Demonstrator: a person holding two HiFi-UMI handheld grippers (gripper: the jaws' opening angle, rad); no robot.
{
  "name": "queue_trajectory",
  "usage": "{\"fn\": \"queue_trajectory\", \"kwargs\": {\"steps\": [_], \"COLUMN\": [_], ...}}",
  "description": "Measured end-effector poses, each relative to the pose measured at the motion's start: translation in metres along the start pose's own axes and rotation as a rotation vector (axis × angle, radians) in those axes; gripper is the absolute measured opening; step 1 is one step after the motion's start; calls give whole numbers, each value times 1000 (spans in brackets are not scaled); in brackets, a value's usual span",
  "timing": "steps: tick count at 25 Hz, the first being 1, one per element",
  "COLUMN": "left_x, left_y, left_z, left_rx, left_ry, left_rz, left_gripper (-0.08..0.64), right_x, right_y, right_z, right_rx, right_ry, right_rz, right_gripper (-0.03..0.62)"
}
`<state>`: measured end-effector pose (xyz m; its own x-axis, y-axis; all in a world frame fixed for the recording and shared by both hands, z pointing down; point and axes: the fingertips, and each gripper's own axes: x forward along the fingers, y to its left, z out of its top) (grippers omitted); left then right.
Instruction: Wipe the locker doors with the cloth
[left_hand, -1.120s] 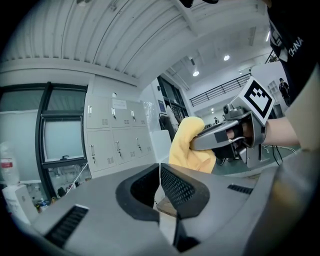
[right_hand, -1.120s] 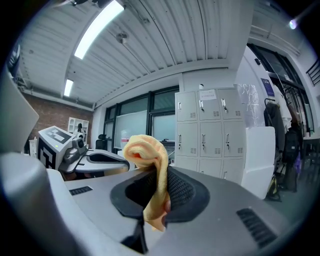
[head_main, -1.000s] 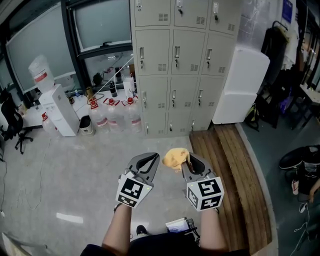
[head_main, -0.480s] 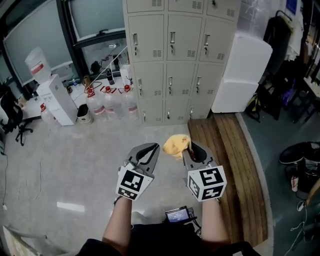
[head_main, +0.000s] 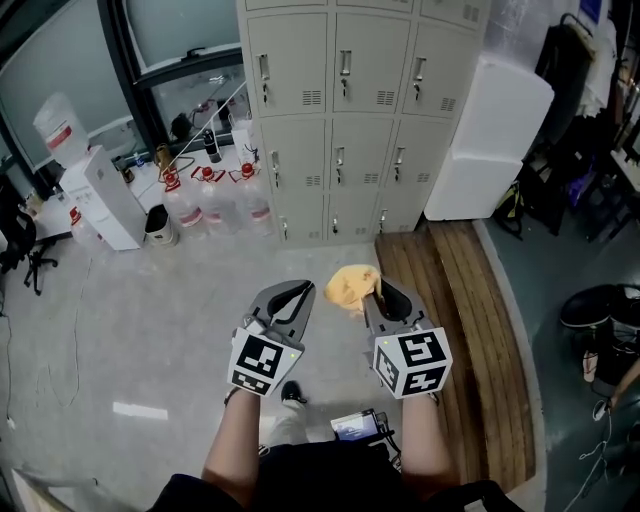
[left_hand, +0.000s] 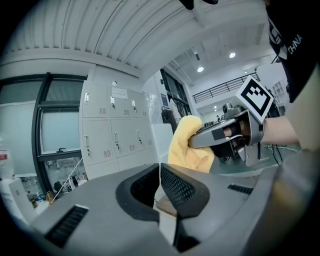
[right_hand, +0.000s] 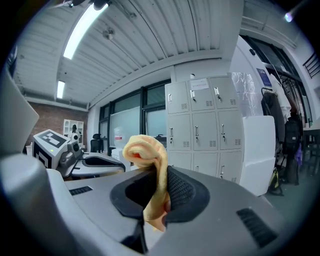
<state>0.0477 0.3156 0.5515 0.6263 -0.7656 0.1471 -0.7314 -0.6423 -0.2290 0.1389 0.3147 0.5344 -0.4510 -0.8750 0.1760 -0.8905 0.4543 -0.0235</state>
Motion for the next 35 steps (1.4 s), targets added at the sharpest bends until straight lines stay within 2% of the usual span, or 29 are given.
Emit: {"fn": "queue_trajectory", "kwargs": {"steps": [3,11,17,21,27,35], "left_x": [19,53,75,98,152,249], "left_y": [47,163,208,228,269,321], "left_z": [-3,-1,-17,-24,-30,11], "left_rx": [-4,17,-14,-20,-8,18], "left_ry": [-5,-46,-43,-30,-19,-42], "left_rz": [9,-30,-54,-59,-12,65], "left_gripper": [25,25,25,25,25,25], "right_x": [42,146,197,230,294,376], "right_y": [0,14,19,4,-30,-99], "right_z": [14,58,57,60,68,119], "right_rx": [-22,-66,-86,-55,-59,-95], "right_ry": [4,-19,17,16,-2,-52], "right_rz": [-21,-85,-102,-99,-45,43], "right_gripper": [71,71,71,71,71,71]}}
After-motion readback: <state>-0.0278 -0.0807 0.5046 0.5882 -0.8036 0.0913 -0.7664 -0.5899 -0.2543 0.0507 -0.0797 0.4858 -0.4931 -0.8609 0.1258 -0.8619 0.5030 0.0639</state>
